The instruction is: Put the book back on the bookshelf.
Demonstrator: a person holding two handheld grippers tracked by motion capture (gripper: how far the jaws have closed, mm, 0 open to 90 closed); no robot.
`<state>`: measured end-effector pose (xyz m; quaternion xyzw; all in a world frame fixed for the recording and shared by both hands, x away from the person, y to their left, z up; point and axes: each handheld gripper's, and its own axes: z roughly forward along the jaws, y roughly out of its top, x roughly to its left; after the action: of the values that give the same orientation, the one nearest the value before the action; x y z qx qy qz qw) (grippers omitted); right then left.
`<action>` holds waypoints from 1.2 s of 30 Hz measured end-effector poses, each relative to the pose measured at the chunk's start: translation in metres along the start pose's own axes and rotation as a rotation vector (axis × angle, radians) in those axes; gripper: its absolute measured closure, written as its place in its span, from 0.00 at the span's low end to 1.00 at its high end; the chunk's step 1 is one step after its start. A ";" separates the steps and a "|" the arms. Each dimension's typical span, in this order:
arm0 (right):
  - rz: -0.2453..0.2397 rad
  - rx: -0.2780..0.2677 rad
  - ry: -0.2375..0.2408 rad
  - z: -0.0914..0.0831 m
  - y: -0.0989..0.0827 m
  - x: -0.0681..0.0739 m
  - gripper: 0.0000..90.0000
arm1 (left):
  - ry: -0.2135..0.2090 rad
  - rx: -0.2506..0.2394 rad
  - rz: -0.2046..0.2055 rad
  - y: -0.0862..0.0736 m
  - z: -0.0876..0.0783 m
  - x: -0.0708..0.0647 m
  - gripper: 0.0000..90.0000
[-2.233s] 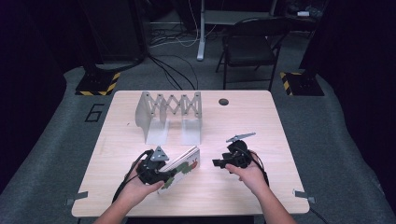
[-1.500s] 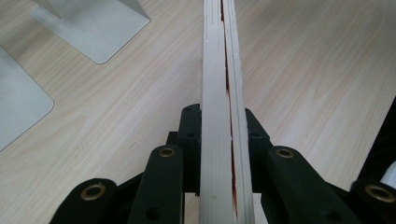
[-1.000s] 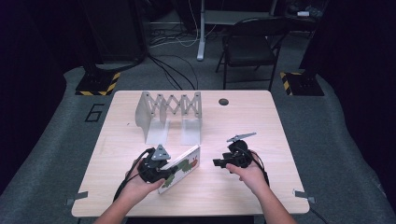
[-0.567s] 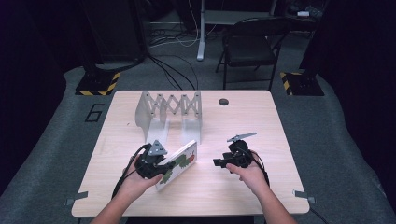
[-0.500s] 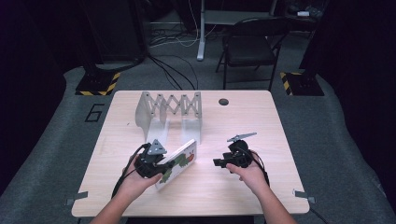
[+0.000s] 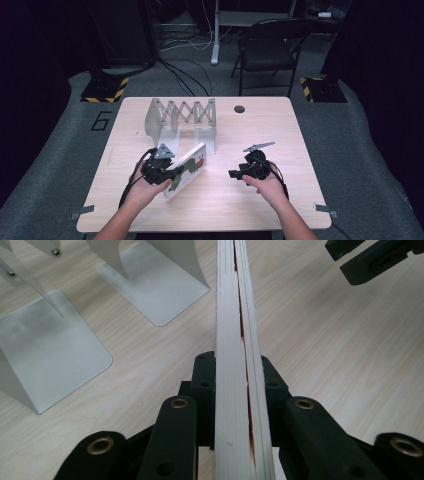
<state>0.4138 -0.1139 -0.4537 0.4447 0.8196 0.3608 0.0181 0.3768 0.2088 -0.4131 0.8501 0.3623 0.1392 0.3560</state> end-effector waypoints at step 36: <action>-0.010 -0.014 -0.003 0.000 0.000 -0.002 0.47 | 0.119 -0.042 -0.098 0.003 -0.016 0.040 0.84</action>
<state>0.4148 -0.1154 -0.4539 0.4408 0.8193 0.3658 0.0241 0.3986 0.2441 -0.3999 0.8139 0.4211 0.1794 0.3578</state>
